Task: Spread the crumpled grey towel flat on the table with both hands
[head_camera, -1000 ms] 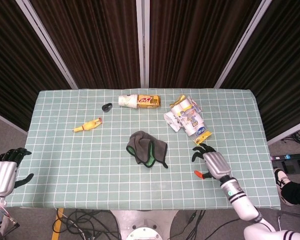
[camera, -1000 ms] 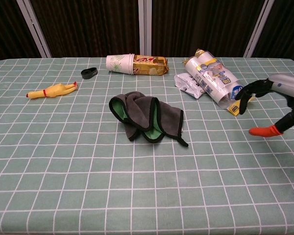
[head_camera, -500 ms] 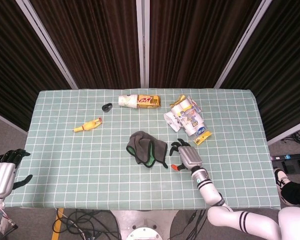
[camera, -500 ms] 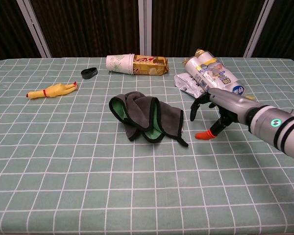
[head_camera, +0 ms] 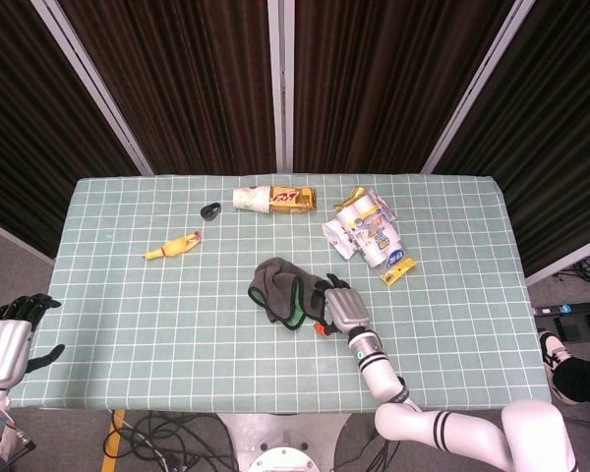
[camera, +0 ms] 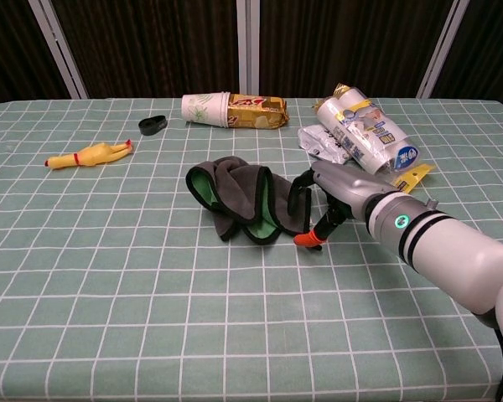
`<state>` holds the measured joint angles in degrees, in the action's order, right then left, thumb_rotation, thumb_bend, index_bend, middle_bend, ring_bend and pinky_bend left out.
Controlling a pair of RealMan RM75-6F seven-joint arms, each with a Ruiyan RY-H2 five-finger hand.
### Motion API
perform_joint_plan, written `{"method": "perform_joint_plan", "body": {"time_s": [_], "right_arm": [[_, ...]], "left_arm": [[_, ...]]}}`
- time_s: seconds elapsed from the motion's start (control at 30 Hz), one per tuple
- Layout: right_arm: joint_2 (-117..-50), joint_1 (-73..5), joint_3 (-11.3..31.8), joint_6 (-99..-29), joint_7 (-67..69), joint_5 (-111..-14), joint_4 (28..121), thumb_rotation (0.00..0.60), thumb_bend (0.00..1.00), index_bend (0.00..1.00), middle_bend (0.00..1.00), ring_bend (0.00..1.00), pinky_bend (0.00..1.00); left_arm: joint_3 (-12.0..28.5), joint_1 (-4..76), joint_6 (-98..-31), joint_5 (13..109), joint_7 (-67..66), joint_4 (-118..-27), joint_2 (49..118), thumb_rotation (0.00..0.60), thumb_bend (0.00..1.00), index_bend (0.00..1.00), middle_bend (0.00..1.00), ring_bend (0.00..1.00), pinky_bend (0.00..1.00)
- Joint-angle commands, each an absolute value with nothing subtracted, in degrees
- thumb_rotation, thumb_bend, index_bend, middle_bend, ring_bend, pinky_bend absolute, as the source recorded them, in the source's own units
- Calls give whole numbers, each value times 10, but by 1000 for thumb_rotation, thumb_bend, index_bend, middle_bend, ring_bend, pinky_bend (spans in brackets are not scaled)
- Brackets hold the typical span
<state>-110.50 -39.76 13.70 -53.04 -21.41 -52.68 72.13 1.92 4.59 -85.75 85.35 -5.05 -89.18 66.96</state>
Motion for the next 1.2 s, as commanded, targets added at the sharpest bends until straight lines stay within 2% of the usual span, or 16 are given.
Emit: {"method": "perform_joint_plan", "body": {"time_s": [0.03,0.53,0.83,1.2], "right_arm": [[-1123,-400,136,-538,-217,-525,697,600,109,474,186,27,147],[-1172,-408,147,-555,-211,-544,631,600,117,490,191,34,147],[-1186,-410,153,-558,-210,-554,610,600,192,517,202,42,147],[-1206,-418,165,-553,-212,-559,574,600,226,517,209,50,147]], "left_arm": [[19,46,-857,853,-49,-892,669,600,89,299,292,241,316],[18,45,-851,849,-36,-888,667,600,89,299,292,241,316],[18,45,-849,848,-31,-885,668,600,89,299,292,242,316],[20,47,-845,847,-29,-882,668,600,89,299,292,241,316]]}}
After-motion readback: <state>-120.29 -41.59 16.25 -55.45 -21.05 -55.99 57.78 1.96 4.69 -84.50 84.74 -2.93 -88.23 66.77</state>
